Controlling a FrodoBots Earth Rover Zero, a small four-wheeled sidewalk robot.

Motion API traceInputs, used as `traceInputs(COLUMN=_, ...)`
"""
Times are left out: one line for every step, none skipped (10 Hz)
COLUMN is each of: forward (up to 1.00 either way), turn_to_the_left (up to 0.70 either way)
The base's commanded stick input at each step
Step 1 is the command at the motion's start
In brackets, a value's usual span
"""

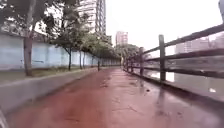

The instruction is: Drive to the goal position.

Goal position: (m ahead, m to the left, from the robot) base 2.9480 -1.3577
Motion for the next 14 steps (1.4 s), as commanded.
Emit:
traceInputs(forward=1.0, turn_to_the_left=0.0)
traceInputs(forward=1.0, turn_to_the_left=0.0)
traceInputs(forward=1.0, turn_to_the_left=0.0)
traceInputs(forward=1.0, turn_to_the_left=0.0)
traceInputs(forward=1.0, turn_to_the_left=0.0)
traceInputs(forward=1.0, turn_to_the_left=0.0)
traceInputs(forward=1.0, turn_to_the_left=0.0)
traceInputs(forward=1.0, turn_to_the_left=0.0)
traceInputs(forward=1.0, turn_to_the_left=0.0)
traceInputs(forward=1.0, turn_to_the_left=0.0)
traceInputs(forward=1.0, turn_to_the_left=0.0)
traceInputs(forward=0.55, turn_to_the_left=0.0)
traceInputs(forward=0.0, turn_to_the_left=0.0)
traceInputs(forward=0.0, turn_to_the_left=0.0)
